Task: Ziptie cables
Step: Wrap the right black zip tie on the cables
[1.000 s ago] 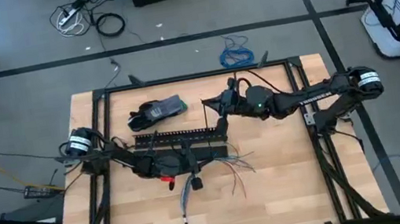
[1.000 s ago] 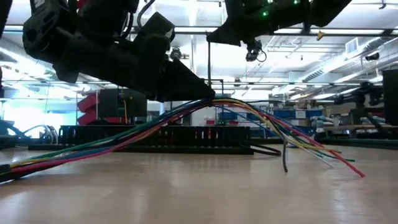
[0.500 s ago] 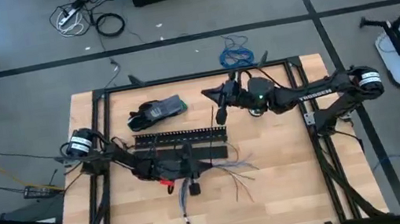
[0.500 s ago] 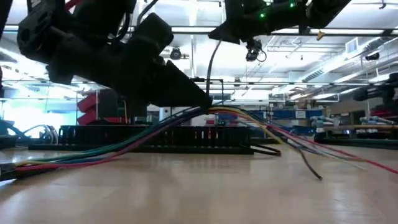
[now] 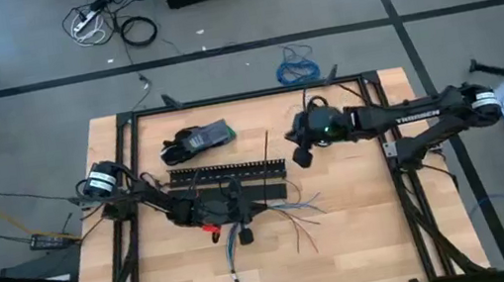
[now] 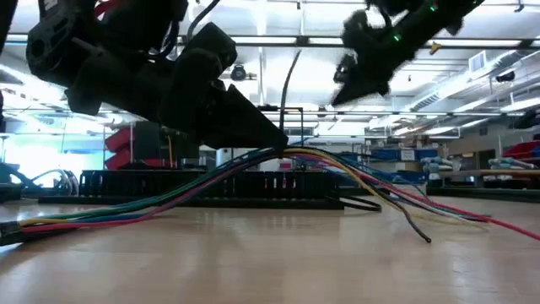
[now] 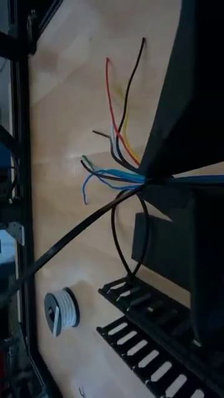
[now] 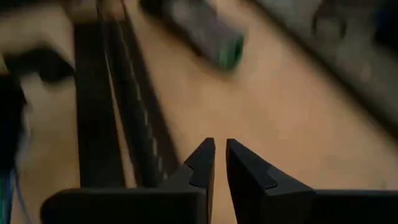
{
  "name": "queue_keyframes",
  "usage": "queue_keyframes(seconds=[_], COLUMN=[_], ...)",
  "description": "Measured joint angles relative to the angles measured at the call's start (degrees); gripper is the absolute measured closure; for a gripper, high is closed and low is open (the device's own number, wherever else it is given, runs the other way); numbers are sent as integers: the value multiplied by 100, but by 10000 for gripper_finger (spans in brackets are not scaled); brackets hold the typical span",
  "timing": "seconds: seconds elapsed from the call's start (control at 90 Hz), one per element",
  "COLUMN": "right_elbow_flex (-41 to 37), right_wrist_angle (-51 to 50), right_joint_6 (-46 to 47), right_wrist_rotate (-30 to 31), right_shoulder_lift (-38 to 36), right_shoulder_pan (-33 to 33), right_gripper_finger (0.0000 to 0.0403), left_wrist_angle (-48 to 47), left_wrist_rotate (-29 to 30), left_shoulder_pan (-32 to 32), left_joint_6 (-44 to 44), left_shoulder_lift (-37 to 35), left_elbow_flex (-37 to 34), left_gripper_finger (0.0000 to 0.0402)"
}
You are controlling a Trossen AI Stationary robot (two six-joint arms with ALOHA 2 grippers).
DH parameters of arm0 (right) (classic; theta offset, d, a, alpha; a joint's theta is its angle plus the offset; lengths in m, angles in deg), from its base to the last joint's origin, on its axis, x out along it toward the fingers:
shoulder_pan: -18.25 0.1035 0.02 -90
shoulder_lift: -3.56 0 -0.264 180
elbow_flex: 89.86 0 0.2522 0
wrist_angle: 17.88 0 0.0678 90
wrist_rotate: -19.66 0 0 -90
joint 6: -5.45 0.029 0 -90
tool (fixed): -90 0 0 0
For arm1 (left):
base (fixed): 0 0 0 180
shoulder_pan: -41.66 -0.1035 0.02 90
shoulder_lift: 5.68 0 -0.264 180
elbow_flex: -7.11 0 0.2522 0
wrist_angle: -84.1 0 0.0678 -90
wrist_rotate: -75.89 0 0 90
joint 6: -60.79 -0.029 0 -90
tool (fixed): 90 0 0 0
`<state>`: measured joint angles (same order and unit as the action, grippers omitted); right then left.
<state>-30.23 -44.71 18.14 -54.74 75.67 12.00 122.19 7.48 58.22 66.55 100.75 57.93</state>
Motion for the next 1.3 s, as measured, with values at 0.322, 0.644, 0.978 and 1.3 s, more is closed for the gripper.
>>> queue_keyframes(seconds=[0.322, 0.644, 0.978, 1.3], right_elbow_flex=[-883, -1141, -1141, -1136], right_wrist_angle=[1037, 2294, 2315, 2194], right_joint_6=[645, 612, 56, 125], right_wrist_rotate=[-65, -322, -823, -1376], right_shoulder_lift=[765, 1892, 1636, 1503], right_shoulder_pan=[465, 628, 740, 741], right_gripper_finger=[364, 364, 364, 309], left_wrist_angle=[-673, -755, -768, -758], left_wrist_rotate=[-782, -1029, -1029, -1019], left_shoulder_pan=[-28, -41, -44, -44], left_joint_6=[290, 367, 276, 203], left_shoulder_lift=[-7, -9, -9, -9], left_elbow_flex=[4, 4, 4, 4], left_gripper_finger=[387, 387, 387, 381])
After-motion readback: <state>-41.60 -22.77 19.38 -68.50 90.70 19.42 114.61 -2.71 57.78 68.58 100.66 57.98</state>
